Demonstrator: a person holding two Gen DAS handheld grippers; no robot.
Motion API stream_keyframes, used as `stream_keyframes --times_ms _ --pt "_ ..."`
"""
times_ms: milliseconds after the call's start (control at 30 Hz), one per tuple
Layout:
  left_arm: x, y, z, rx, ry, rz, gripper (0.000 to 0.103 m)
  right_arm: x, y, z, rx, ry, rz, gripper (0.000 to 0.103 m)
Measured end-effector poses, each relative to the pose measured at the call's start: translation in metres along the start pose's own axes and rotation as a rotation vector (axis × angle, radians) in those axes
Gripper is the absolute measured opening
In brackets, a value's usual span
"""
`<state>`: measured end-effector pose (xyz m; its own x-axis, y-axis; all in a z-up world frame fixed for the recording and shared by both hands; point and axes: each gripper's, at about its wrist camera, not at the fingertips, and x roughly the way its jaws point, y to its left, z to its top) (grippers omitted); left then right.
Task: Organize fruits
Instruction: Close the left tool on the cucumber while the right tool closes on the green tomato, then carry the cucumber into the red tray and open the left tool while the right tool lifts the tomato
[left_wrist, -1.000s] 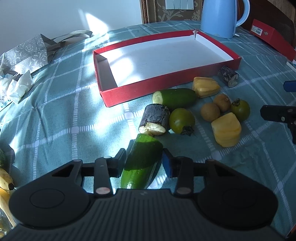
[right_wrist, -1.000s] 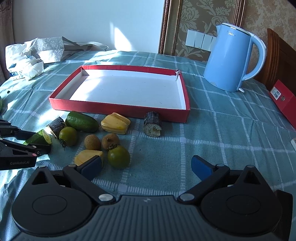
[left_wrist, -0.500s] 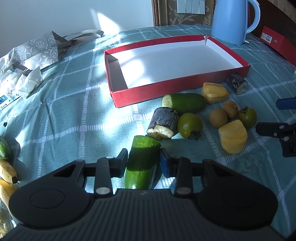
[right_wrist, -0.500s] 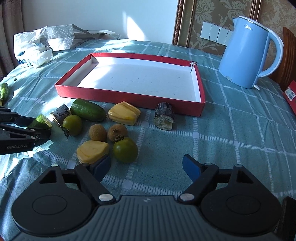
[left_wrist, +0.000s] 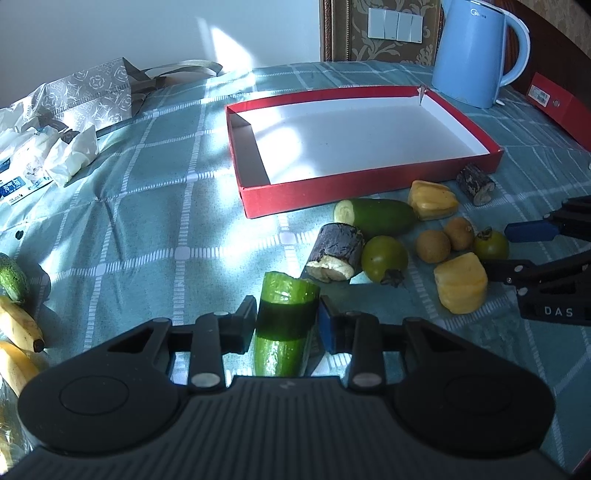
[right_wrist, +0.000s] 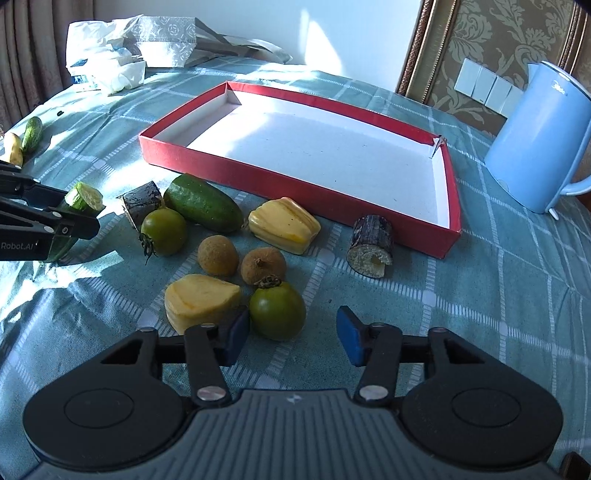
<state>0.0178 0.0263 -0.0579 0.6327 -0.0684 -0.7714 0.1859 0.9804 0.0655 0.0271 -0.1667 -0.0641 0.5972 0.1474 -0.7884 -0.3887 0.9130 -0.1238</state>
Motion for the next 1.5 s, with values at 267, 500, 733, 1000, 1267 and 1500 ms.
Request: stream_keyframes --times_ms 267,500,733,1000,1267,1500 --pt "-0.006 0.008 0.002 -0.029 -0.007 0.009 0.031 0.006 0.01 0.004 -0.097 -0.01 0.006 0.038" --pt "-0.007 0.005 0.001 -0.034 -0.009 0.025 0.031 0.005 0.014 0.001 -0.142 -0.028 0.006 0.032" --pt "-0.008 0.006 0.001 -0.045 -0.012 0.031 0.031 -0.002 0.012 -0.002 -0.108 -0.057 -0.007 0.032" --pt "-0.014 0.004 0.004 -0.043 -0.018 0.032 0.03 -0.016 0.011 -0.002 -0.11 -0.091 -0.029 0.032" --pt "-0.023 -0.002 0.025 -0.034 -0.063 0.026 0.03 -0.037 0.0 -0.004 -0.088 -0.127 -0.064 0.032" --pt "-0.005 -0.017 0.069 -0.015 -0.094 -0.005 0.03 -0.054 -0.014 -0.011 -0.045 -0.141 -0.094 0.032"
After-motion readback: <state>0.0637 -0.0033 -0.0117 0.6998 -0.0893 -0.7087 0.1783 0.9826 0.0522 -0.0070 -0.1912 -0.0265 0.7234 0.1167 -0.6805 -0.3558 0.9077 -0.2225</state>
